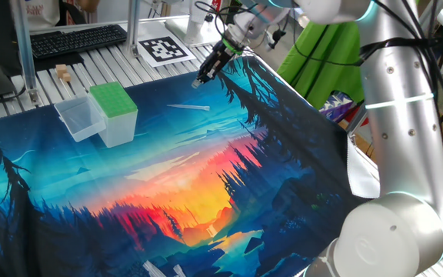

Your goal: Insert a large pipette tip into the holder for large pipette tips

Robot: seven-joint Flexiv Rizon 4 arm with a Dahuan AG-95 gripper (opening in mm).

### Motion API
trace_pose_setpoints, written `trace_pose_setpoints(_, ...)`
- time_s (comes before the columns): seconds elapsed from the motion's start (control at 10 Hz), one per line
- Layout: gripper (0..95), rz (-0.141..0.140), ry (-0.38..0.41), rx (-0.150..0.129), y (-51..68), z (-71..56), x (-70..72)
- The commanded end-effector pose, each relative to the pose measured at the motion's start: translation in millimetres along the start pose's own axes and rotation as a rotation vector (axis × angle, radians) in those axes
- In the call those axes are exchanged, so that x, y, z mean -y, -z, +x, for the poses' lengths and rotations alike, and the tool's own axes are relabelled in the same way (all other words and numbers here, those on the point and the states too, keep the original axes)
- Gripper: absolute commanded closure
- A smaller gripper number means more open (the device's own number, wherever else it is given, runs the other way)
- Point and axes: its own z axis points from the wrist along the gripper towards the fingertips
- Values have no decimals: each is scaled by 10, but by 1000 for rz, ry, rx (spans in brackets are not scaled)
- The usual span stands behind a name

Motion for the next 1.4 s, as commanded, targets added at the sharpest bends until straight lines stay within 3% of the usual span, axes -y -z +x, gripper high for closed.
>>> trace_pose_setpoints(0.1, 950, -14, -28, -45, 6, 1, 23)
trace_pose_setpoints(0.3, 950, -29, -55, -79, 6, 1, 23)
trace_pose_setpoints(0.5, 950, -28, -46, -79, 6, 1, 23)
trace_pose_setpoints(0.7, 950, -21, -57, -87, 6, 1, 23)
trace_pose_setpoints(1.1, 950, -1, -88, -138, 6, 1, 23)
trace_pose_setpoints(1.4, 950, -1, -103, -156, 6, 1, 23)
